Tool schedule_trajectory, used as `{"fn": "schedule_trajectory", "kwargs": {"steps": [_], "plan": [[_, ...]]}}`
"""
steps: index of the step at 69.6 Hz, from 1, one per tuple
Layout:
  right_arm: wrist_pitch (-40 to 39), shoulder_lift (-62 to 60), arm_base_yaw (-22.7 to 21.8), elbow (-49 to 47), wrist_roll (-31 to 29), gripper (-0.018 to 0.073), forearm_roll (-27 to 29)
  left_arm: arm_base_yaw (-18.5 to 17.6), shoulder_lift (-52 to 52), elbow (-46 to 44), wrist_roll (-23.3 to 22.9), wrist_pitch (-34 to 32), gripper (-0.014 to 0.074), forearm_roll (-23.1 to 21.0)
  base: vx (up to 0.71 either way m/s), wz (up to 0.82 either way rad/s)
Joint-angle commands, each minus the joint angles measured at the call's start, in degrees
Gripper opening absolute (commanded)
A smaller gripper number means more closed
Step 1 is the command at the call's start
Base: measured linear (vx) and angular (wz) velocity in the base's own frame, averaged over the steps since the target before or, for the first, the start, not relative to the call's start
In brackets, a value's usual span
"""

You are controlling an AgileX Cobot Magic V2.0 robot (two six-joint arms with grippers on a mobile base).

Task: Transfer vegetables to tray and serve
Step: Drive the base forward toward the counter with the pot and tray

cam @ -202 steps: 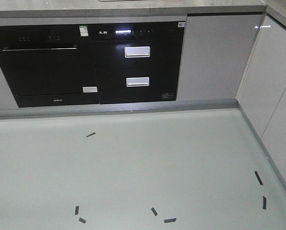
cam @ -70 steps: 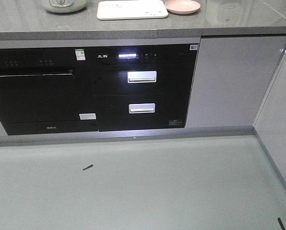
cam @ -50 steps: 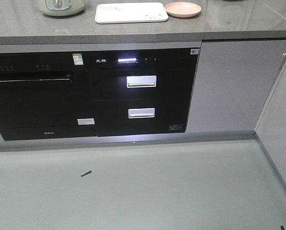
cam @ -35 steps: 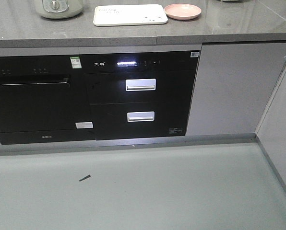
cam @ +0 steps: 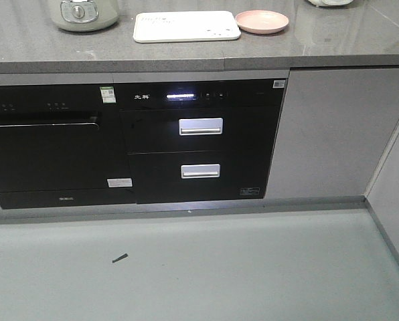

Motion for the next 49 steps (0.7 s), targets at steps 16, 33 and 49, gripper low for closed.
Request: {"fn": "schedule_trajectory", "kwargs": {"steps": [16, 33, 49], "plan": [[-4.5, -0.1, -0.4, 0.4, -0.1, -0.0004, -0.4, 0.1, -0.9, 0.5, 0.0, -4.0, -0.0008, 0.0, 0.07, 0.06], [-4.5, -0.1, -0.4, 0.4, -0.1, -0.0004, -0.4, 0.1, -0.9, 0.5, 0.0, -4.0, -0.0008, 0.0, 0.06, 0.05], [-4.5, -0.1, -0.4, 0.4, -0.1, -0.0004, -0.4, 0.1, -0.9, 0.5, 0.0, -4.0, -0.0008, 0.0, 0.06, 0.04]]}}
